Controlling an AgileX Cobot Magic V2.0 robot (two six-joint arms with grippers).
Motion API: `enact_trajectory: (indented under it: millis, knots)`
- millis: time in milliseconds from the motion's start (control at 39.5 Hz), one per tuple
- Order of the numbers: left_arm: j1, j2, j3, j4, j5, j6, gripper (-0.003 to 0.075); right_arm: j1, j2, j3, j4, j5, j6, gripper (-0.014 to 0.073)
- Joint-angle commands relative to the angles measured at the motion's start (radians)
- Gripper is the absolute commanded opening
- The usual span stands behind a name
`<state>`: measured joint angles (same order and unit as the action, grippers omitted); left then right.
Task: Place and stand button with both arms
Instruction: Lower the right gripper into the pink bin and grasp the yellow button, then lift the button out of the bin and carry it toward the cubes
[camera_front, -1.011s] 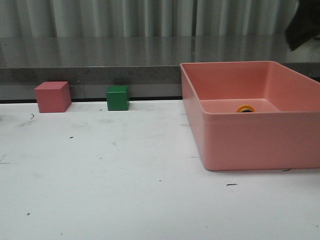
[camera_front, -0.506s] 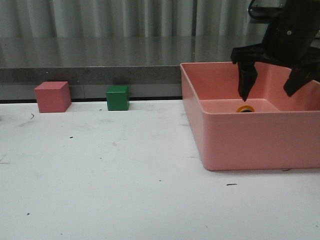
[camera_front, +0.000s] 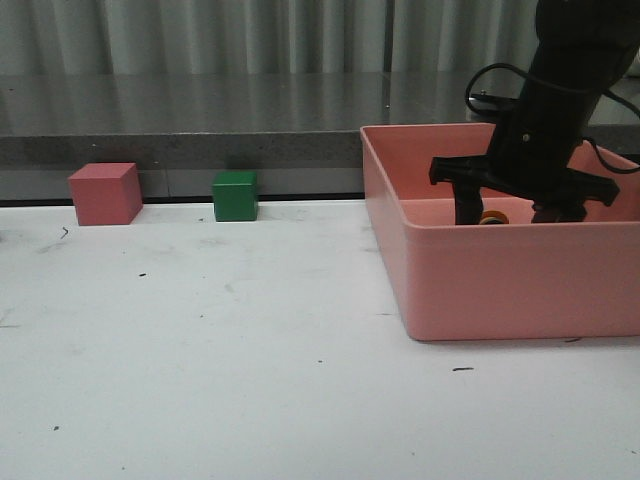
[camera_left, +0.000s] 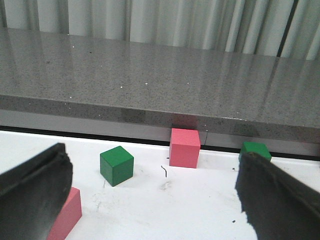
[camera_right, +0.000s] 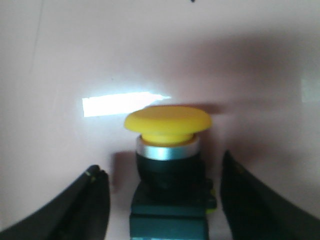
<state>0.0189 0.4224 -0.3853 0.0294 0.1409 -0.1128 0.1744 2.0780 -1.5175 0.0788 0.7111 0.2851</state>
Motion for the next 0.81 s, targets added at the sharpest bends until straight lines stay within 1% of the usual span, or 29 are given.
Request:
enact_trajectory:
  millis: [0,51,126,303,531,657,784]
  knots:
    - [0.0,0.012,-0.04,-0.001,-0.076,-0.007,0.064,-0.007,-0.059,-0.034,0.008,-0.024,-0.001,0.0323]
    - [0.0,0.012,-0.04,-0.001,-0.076,-0.007,0.064,-0.007,-0.061,-0.034,0.008,-0.018,-0.001,0.0278]
    - [0.0,0.012,-0.04,-0.001,-0.076,-0.007,0.064,-0.007,-0.068,-0.034,0.008,-0.012,-0.001,0.0253]
    - [0.0,0.012,-0.04,-0.001,-0.076,-0.007,0.064,-0.007,-0.126,-0.034,0.008,-0.012,-0.001,0.0255]
    - [0.0,0.012,-0.04,-0.001,-0.076,-0.007,0.064,0.005,-0.294,-0.034,0.017,-0.051,-0.001,0.0255]
    - [0.0,0.012,-0.04,-0.001,-0.076,-0.007,0.064,0.033,-0.381,-0.034,0.075,-0.082,-0.001,0.0255]
    - [0.0,0.012,-0.04,-0.001,-0.076,-0.007,0.064,0.097,-0.433,-0.034,0.104,-0.088,-0.01,0.0255]
